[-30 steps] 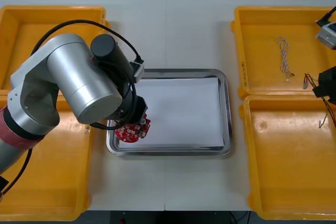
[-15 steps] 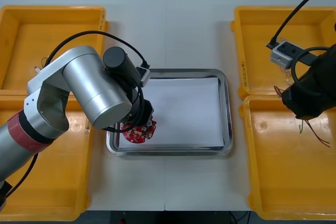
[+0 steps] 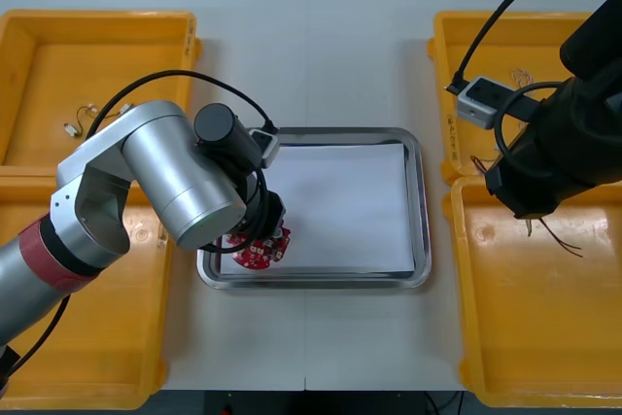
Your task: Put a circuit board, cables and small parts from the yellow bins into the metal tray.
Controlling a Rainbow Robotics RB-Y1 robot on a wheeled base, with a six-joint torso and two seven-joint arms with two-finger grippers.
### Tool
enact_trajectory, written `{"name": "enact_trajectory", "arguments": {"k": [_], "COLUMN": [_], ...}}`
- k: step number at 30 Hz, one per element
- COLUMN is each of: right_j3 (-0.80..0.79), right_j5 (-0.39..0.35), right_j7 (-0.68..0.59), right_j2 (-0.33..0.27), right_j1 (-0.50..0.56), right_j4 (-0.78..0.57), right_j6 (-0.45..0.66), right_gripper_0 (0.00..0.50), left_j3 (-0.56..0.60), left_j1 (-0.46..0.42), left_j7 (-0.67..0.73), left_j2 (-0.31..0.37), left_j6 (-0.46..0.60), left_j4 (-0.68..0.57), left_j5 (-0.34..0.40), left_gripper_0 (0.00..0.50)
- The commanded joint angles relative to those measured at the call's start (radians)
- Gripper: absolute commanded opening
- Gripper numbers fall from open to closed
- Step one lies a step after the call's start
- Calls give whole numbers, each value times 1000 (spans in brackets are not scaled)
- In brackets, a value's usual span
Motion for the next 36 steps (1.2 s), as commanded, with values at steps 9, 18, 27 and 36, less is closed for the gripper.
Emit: {"name": "enact_trajectory", "arguments": {"k": [9, 18, 27, 36], "right_j3": [48, 155, 158, 157], "right_j5": [4, 41, 41, 33], "right_j7": [-17, -21, -15, -7], "right_j2": [-4, -3, 19, 24], "right_j1": [-68, -131, -134, -137], "right_j4": [-22, -22, -22, -22], "right_j6": [-10, -10, -5, 4], "right_gripper_0": [0, 0, 0, 0], "left_j3": [-39, -41, -44, -42], "left_j1": [37, 49, 51, 51], "left_j7": [111, 113, 114, 117], "left_j2": [56, 57, 57, 64], "left_j6": [-54, -59, -62, -83], "left_j4": [-13, -14, -13, -13], "left_j5": [-21, -23, -23, -26], "left_gripper_0": [0, 0, 1, 407]}}
